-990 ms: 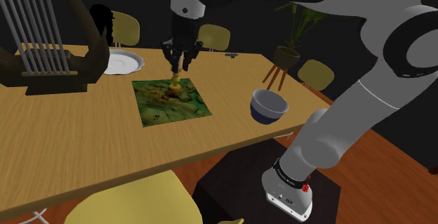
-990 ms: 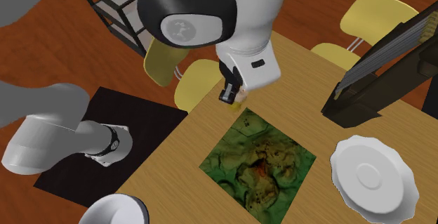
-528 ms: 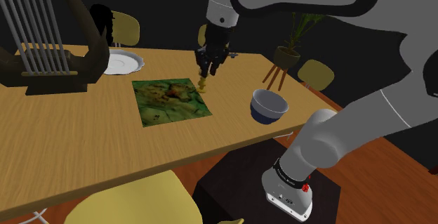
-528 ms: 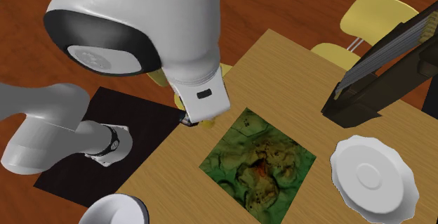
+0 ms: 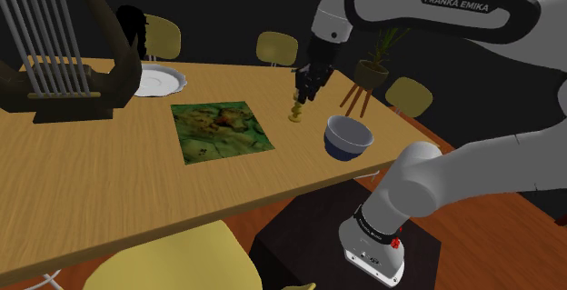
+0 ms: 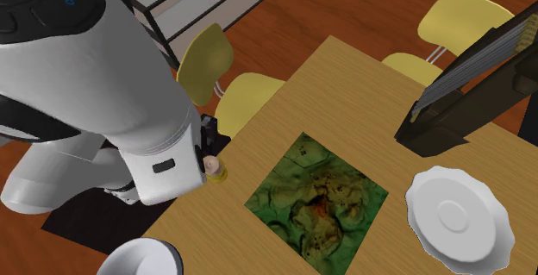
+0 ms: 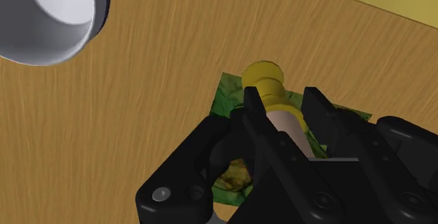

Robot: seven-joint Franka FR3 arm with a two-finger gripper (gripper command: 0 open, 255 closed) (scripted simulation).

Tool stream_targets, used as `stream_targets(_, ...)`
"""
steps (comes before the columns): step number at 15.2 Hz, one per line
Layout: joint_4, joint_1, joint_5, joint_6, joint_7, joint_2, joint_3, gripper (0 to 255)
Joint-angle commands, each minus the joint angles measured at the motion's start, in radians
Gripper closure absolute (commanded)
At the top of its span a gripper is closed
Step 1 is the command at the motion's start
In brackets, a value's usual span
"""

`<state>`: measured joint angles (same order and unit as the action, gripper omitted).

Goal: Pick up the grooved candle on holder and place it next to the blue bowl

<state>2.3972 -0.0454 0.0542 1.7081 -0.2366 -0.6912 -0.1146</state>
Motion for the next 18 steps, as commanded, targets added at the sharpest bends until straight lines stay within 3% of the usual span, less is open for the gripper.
stream_targets(1,0.044,0.010,-0.018,-0.018,0.038,-0.061,0.035,255)
stream_targets(5,0.119,0.039,-0.070,-0.076,0.119,-0.195,0.112,255)
stream_targets(18,0.303,0.039,-0.071,0.091,0.116,-0.212,0.112,255)
